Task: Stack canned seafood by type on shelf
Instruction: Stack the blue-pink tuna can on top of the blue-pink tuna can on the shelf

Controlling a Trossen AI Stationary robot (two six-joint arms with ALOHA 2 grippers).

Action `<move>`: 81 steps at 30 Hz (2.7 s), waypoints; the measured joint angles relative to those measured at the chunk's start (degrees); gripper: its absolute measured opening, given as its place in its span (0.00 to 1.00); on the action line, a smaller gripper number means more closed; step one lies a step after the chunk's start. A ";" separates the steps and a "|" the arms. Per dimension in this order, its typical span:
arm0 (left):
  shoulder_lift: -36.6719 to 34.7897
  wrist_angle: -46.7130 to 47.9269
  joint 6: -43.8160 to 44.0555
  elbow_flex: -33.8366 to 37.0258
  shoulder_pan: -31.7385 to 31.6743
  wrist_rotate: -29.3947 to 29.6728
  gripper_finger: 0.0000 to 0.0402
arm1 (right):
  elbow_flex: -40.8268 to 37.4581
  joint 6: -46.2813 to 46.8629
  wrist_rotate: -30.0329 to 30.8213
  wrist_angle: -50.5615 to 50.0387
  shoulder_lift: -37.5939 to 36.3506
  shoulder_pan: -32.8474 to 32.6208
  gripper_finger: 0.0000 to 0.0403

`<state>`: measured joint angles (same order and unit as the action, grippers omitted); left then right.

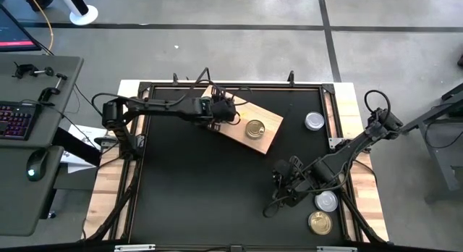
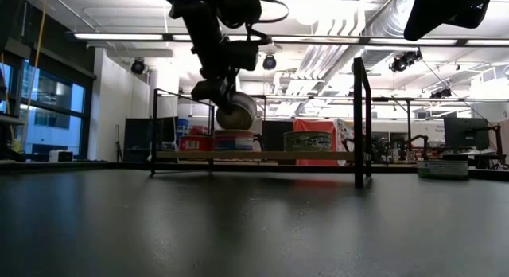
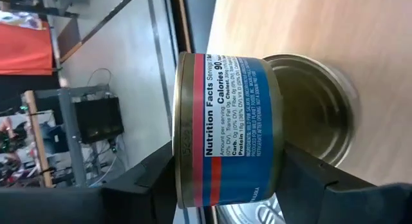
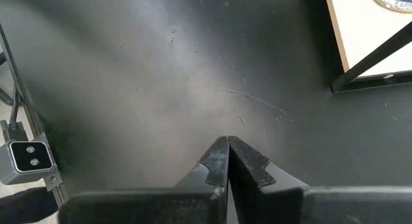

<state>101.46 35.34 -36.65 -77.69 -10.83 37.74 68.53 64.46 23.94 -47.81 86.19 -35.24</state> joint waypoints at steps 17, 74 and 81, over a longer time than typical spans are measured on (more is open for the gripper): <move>0.01 1.96 2.35 0.00 -0.45 -0.21 0.50 | 0.00 0.02 -0.02 0.00 0.00 0.00 0.00; 0.01 5.29 2.52 -0.40 -2.60 -6.17 0.82 | 0.00 -0.27 1.18 1.92 0.01 0.00 0.00; -0.12 4.97 2.57 -0.79 -3.72 -6.09 0.82 | 0.00 -0.41 1.18 1.99 0.02 0.00 0.00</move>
<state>101.34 40.31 -34.08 -78.48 -14.56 31.65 68.53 64.05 25.12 -45.82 86.21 -35.24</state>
